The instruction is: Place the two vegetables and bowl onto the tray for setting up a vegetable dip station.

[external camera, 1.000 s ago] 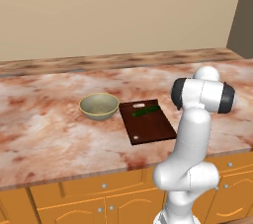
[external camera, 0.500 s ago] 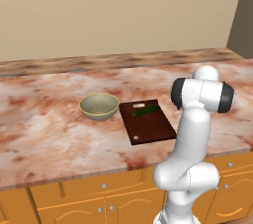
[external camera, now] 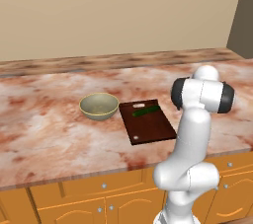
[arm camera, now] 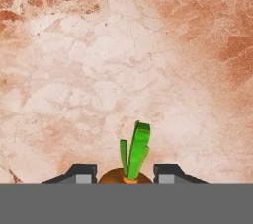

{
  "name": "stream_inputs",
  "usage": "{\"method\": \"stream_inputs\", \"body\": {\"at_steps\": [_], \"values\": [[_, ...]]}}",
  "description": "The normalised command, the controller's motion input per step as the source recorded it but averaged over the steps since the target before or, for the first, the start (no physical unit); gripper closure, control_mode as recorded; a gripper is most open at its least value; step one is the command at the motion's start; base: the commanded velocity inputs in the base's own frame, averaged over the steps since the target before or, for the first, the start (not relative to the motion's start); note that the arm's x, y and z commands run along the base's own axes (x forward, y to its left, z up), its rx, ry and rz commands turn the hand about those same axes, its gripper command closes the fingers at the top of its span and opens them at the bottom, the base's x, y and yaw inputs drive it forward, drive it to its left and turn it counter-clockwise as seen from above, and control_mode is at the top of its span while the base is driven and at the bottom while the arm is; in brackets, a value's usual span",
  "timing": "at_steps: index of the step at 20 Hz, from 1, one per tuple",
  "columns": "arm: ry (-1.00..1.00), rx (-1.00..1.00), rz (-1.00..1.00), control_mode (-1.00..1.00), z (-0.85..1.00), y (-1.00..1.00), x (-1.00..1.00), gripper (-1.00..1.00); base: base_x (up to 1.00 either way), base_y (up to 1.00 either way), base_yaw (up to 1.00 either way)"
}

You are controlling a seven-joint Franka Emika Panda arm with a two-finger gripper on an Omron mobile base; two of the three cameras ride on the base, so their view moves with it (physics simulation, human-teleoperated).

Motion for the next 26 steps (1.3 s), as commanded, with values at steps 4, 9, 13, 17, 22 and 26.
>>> {"method": "stream_inputs", "body": {"at_steps": [4,9,13,17,22,26], "values": [[0.00,0.00,0.00,-1.00,0.31,0.12,0.00,1.00,0.00,0.00,0.00],[0.00,0.00,-0.01,-1.00,0.48,0.24,0.00,1.00,0.00,0.00,0.00],[0.00,0.00,-0.02,-1.00,0.38,0.37,0.00,1.00,0.00,0.00,0.00],[0.00,0.00,-0.09,-1.00,0.25,0.41,-0.04,1.00,0.00,0.00,0.00],[0.01,0.00,-0.15,-1.00,0.09,0.48,-0.03,1.00,0.00,0.00,0.00],[0.00,0.00,-0.35,-1.00,0.00,0.65,0.00,1.00,0.00,0.00,0.00]]}}
